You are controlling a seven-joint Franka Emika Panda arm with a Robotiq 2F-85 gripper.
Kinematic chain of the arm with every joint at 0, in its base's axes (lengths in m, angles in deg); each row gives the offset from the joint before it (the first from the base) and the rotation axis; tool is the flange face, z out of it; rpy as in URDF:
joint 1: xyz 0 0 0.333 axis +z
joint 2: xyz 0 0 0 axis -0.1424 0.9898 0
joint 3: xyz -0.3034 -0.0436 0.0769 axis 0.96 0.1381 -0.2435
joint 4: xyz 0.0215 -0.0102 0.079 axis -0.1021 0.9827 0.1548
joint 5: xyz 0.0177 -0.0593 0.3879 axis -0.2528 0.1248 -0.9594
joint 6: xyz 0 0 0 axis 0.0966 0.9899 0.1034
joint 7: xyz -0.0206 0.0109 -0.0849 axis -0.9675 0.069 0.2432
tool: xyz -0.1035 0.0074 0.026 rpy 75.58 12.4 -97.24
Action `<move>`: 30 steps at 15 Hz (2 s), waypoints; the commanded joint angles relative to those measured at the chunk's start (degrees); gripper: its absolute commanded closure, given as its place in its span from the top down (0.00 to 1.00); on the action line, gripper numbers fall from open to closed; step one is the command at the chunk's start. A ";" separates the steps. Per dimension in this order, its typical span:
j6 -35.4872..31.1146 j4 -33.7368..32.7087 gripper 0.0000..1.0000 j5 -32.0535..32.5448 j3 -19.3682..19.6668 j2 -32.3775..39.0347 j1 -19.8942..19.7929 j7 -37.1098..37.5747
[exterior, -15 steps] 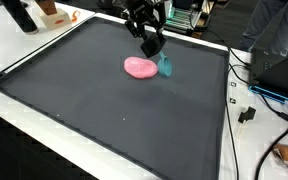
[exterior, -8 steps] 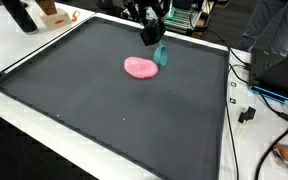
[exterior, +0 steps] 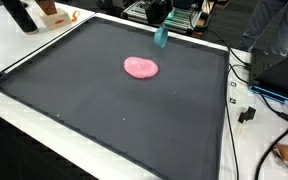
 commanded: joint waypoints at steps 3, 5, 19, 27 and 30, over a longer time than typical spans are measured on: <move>6.33 -2.86 0.26 9.57 -2.34 -2.63 0.75 11.62; 7.95 -4.00 0.26 12.22 -3.27 -2.83 0.91 14.65; 9.03 -6.62 0.26 12.89 -3.54 -1.62 1.04 15.54; 6.84 -6.44 0.26 -14.23 7.19 2.64 -2.03 -20.92; 8.99 -6.15 0.26 -23.24 9.87 5.03 -4.09 -34.60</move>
